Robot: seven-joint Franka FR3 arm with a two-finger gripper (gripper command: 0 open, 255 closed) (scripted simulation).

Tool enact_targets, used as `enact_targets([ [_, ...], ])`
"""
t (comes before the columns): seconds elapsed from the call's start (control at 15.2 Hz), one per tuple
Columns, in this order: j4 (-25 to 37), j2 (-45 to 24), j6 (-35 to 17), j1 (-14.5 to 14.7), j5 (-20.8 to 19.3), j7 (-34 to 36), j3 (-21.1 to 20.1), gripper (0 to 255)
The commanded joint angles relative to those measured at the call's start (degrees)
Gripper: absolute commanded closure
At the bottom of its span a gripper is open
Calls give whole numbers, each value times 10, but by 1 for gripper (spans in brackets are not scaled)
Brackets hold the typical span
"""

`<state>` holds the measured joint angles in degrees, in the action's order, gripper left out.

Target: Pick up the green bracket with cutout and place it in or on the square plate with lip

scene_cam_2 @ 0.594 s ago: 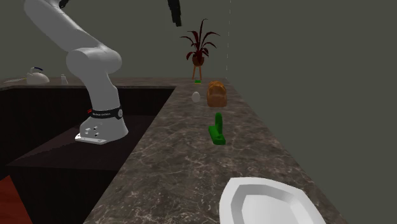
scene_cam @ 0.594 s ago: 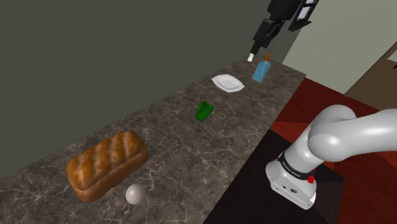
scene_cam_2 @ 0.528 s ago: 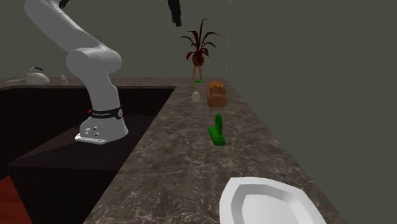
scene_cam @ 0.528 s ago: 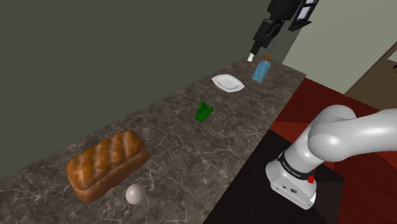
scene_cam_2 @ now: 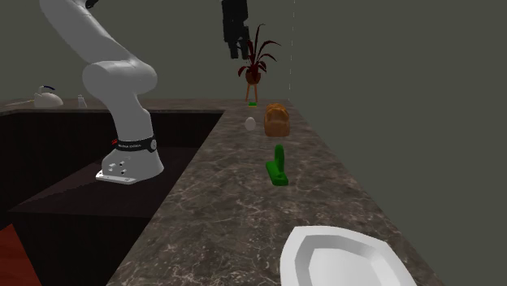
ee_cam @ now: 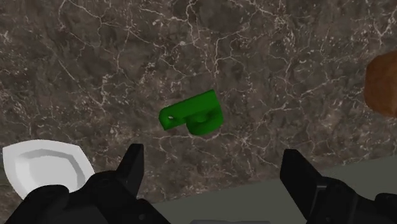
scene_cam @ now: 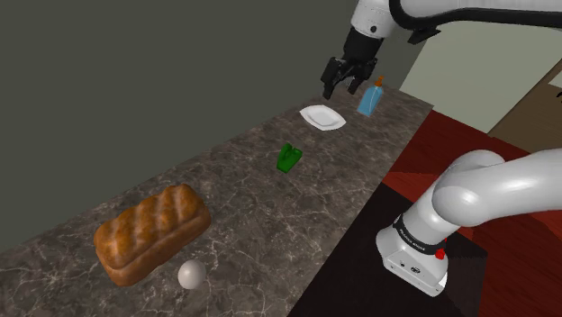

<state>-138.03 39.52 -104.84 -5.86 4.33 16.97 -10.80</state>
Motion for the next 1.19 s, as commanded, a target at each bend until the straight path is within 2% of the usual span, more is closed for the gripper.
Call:
enact_targets([
  [0.0, -16, -29, -43, -16, 6, 57, -21, 0],
  [0.59, -35, -186, -200, -90, 2, 311, -107, 0],
  [0.86, -25, -273, -264, -126, -27, 433, -137, 0],
  [1.12, -6, -366, -320, -154, -76, 566, -151, 0],
])
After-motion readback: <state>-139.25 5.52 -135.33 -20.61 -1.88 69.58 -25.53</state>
